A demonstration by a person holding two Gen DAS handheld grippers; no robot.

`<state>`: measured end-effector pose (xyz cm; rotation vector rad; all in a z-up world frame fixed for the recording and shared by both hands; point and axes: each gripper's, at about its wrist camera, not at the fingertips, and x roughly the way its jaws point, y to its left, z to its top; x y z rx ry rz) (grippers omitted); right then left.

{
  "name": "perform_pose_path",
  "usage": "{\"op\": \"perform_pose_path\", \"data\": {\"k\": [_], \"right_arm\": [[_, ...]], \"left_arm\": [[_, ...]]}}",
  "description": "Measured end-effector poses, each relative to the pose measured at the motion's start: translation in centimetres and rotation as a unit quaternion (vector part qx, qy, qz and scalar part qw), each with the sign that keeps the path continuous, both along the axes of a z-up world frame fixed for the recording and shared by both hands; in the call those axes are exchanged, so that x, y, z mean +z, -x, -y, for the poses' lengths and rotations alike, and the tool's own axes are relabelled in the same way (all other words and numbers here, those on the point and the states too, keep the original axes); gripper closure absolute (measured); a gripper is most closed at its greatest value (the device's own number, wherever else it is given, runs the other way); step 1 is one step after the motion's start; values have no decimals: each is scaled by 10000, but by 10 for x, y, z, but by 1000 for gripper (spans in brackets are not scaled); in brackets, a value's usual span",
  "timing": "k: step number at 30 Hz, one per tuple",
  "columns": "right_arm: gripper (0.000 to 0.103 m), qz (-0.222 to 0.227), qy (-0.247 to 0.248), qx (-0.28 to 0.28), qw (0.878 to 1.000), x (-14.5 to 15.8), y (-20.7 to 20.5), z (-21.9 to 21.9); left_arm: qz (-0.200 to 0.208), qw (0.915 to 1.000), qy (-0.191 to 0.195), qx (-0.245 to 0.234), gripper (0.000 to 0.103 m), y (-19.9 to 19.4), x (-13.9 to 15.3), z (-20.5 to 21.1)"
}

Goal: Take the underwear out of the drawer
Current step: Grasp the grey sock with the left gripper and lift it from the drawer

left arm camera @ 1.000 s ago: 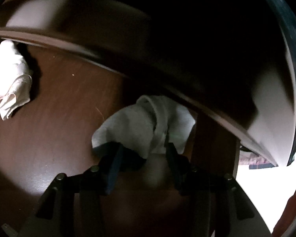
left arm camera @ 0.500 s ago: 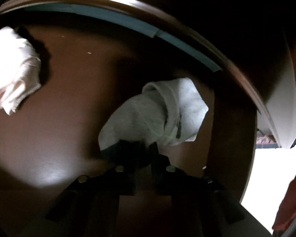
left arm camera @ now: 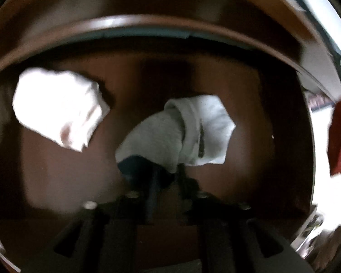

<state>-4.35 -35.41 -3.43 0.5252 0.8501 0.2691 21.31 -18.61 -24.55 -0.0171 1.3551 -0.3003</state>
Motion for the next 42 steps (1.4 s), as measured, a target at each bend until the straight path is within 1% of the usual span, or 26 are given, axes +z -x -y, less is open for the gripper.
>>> {"op": "perform_pose_path", "data": {"k": [1, 2, 3, 5, 7, 9, 11, 13, 14, 15, 17, 19, 20, 21, 22, 23, 24, 25, 26, 27, 28, 29, 33, 40, 41, 42], "right_arm": [[76, -13, 3, 11, 10000, 0, -1, -1], [76, -28, 1, 18, 10000, -1, -3, -3], [76, -37, 2, 21, 10000, -1, -5, -5], [76, -54, 26, 28, 10000, 0, -9, -8], [76, -56, 56, 37, 10000, 1, -10, -12], [76, -65, 90, 30, 9999, 3, -9, -14], [76, -82, 112, -17, 9999, 3, -9, -15], [76, -103, 83, -63, 9999, 2, -8, -14], [76, -118, 76, -80, 9999, 2, -8, -15], [76, -128, 75, -86, 9999, 1, -8, -15], [76, -149, 78, -89, 9998, 1, -7, -18], [76, -165, 89, -99, 9998, 1, -7, -20], [76, -173, 98, -103, 9998, 1, -7, -21], [76, -176, 108, -114, 9997, 1, -6, -22], [76, -179, 121, -137, 9997, 2, -6, -22], [76, -184, 136, -170, 9996, 2, -6, -23], [76, -193, 146, -204, 9995, 2, -6, -24], [76, -198, 148, -235, 9994, 2, -6, -24], [76, -199, 158, -283, 9993, 2, -5, -25], [76, -200, 178, -310, 9992, 2, -4, -26], [76, -203, 221, -353, 9989, 2, -3, -28], [76, -211, 250, -390, 9987, 1, -2, -29], [76, -277, 234, -540, 9979, -2, -1, -32], [76, -309, 324, -645, 9969, -2, 2, -48], [76, -317, 326, -640, 9969, -2, 2, -52], [76, -320, 326, -635, 9969, -2, 2, -54]], "left_arm": [[230, 9997, -59, -65, 62, -4, 2, 0], [393, 9992, -80, -84, 54, -8, 3, 0], [585, 9981, -132, -144, 53, -16, 1, 2], [708, 9967, -156, -353, 53, -29, -3, 7], [649, 9937, -302, -859, 53, -51, -14, 24], [386, 9903, -483, -1246, 53, -67, -25, 37], [213, 9877, -534, -1452, 53, -78, -35, 41], [197, 9838, -717, -1629, 52, -80, -39, 48], [145, 9810, -816, -1753, 52, -86, -41, 65], [145, 9775, -900, -1903, 52, -90, -47, 71], [87, 9756, -918, -1994, 54, -90, -52, 81], [75, 9749, -864, -2052, 58, -54, -54, 68], [96, 9745, -846, -2074, 62, -36, -51, 63], [104, 9745, -806, -2091, 65, -36, -54, 63], [104, 9750, -756, -2085, 71, -36, -54, 64], [102, 9754, -699, -2090, 77, -29, -47, 70], [100, 9758, -621, -2095, 80, -23, -55, 53], [95, 9775, -460, -2058, 84, -21, -56, 49], [86, 9792, -267, -2008, 85, -20, -57, 44], [83, 9806, -188, -1949, 85, -18, -59, 41], [122, 9816, -171, -1900, 88, -16, -60, 37], [204, 9820, -175, -1870, 89, -15, -51, 30], [741, 9784, -66, -1929, 90, 1, -41, 22], [1294, 9760, 79, -1752, 90, 31, -25, -4], [1368, 9758, 87, -1705, 90, 50, -16, -11], [1453, 9756, 100, -1644, 90, 55, -15, -15]]}}
